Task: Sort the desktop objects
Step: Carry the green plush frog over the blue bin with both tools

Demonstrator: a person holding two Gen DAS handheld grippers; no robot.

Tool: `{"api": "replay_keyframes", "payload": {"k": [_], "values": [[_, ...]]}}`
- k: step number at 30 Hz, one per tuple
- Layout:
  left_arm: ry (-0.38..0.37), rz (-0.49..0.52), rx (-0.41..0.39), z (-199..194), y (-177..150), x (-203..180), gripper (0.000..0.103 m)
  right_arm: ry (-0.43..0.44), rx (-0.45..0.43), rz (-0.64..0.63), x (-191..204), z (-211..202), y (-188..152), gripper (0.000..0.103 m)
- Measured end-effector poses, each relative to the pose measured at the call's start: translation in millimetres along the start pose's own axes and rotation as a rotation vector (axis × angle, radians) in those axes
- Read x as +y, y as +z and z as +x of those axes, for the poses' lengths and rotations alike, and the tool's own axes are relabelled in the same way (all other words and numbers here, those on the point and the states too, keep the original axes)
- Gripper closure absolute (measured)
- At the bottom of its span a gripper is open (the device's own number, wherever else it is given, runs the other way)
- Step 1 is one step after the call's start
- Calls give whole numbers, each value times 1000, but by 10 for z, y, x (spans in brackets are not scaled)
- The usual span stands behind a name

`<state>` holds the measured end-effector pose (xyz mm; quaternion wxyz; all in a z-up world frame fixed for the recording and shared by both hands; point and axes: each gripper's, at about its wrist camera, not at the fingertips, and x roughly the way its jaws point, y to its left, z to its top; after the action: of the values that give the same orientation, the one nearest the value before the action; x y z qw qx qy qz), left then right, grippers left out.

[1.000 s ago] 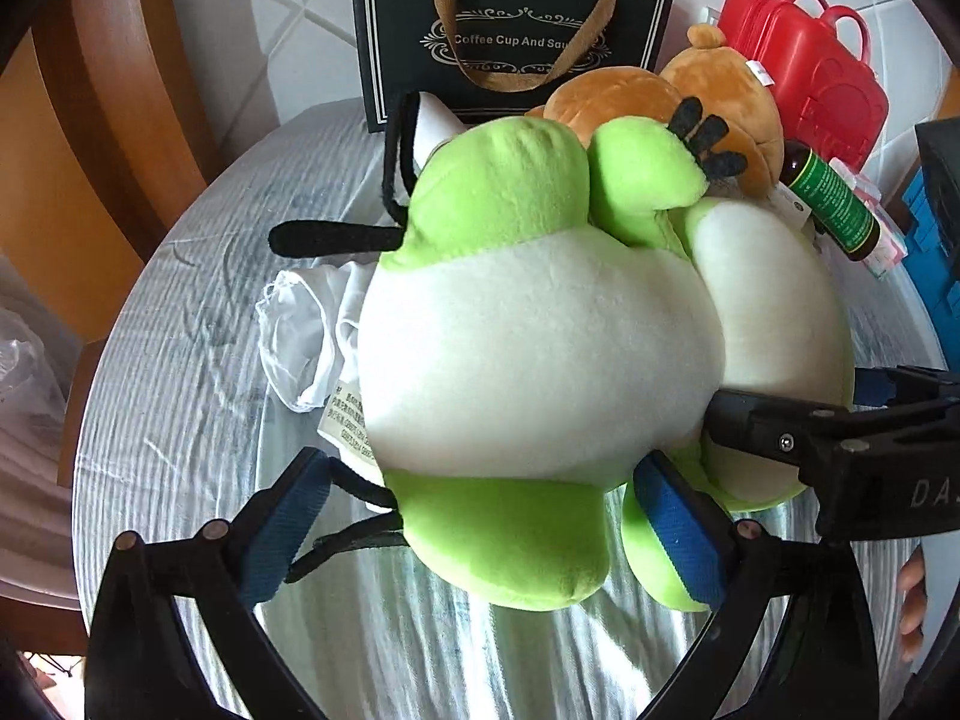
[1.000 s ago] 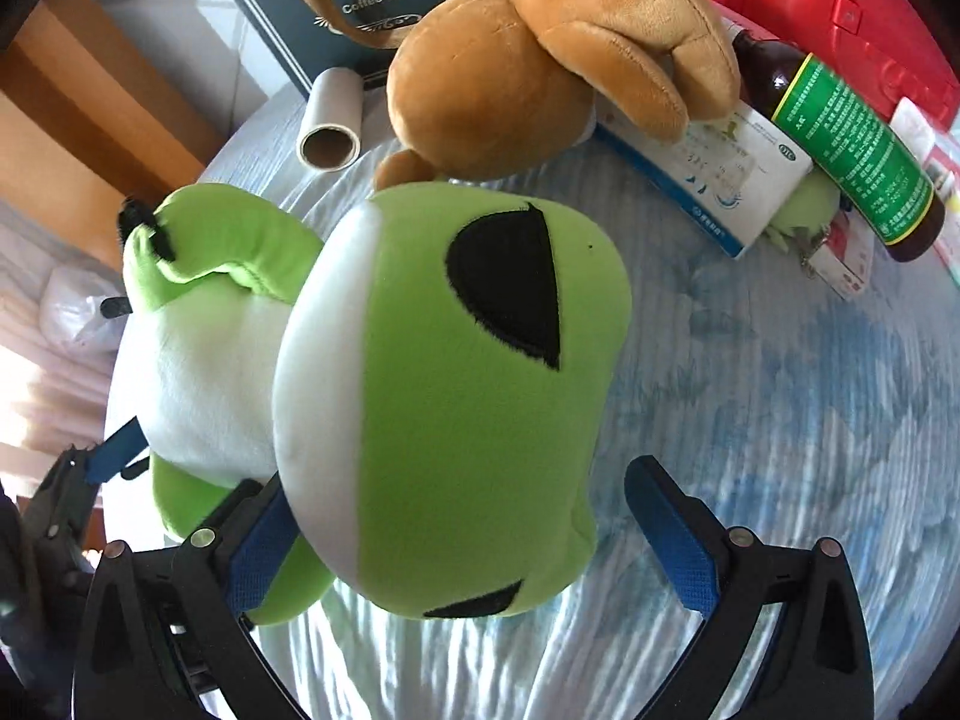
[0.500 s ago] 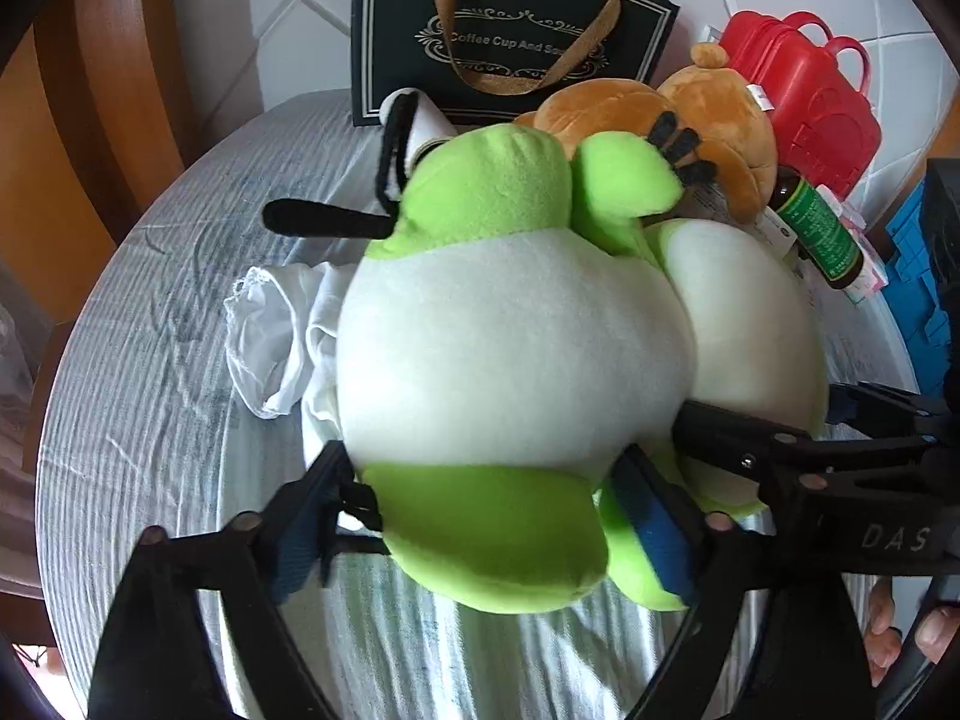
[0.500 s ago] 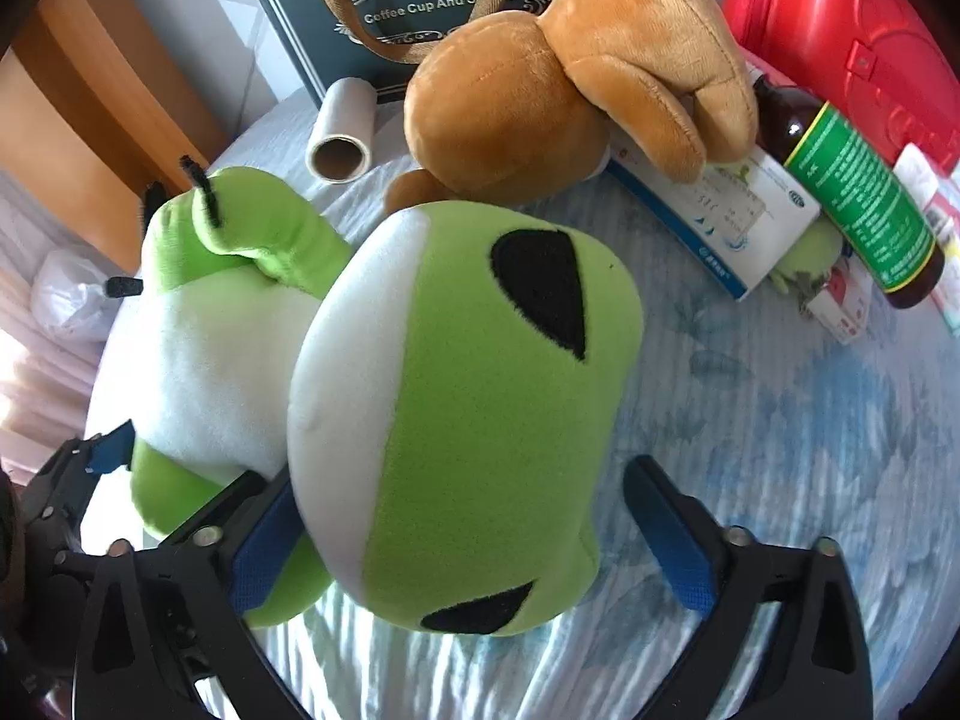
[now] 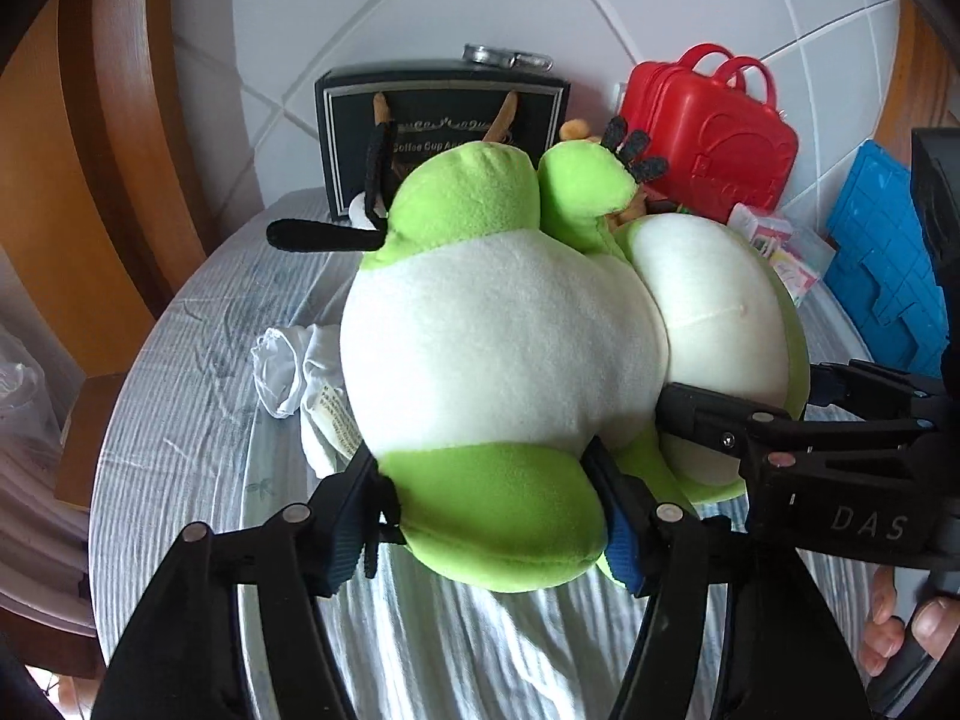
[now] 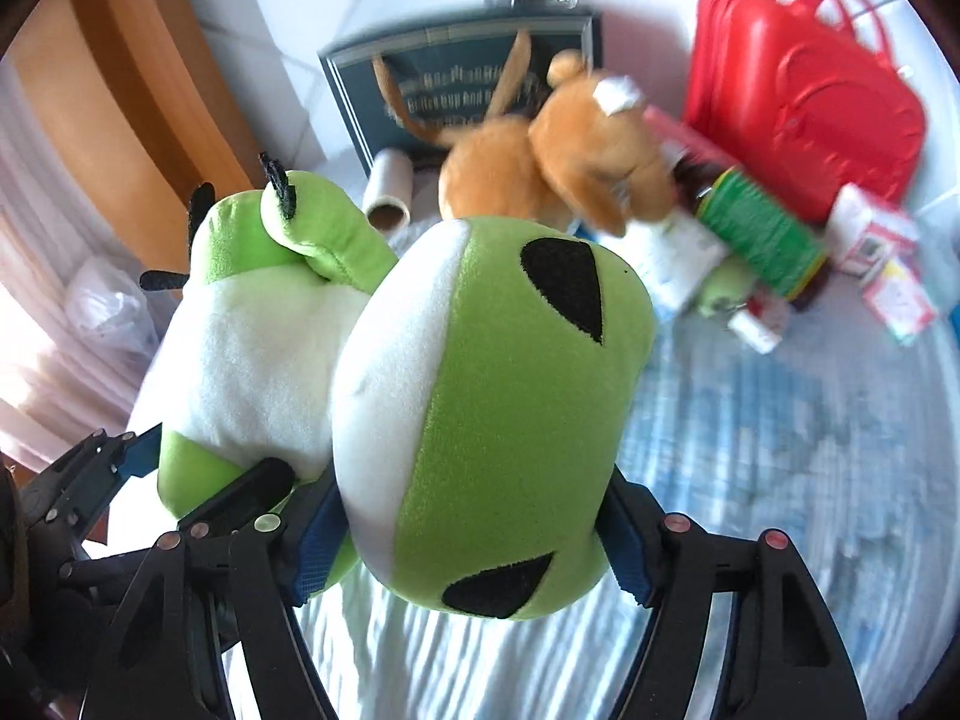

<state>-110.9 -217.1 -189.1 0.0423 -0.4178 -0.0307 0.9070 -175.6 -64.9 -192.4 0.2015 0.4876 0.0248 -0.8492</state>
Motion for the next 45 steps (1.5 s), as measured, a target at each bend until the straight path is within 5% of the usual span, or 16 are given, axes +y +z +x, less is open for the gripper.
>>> {"api": "replay_keyframes", "payload": {"k": [17,23,28,34,39,45], "values": [[-225,204,-267,-1498,12,-1497,39,-208,-303,61,-567,-2466,-823,30],[-305,285,-344,-1884,128,-2530,39,-308,-392,106,-1150,-3345,-1083,30],[-347,329,-395,-2093,226,-3740,38,-361,-462,144,-2009,-4104,-1288,30],[-418,340,-320,-2022,286,-5383,37,-428,-461,173,-3359,-4886,-1487,30],[-442,386,-157,-1850,228,-6481,36,-447,-370,227,-4387,-5264,-1751,30],[-298,474,9,-1433,102,-7212,32,-435,-196,338,-5373,-5146,-1984,30]]}}
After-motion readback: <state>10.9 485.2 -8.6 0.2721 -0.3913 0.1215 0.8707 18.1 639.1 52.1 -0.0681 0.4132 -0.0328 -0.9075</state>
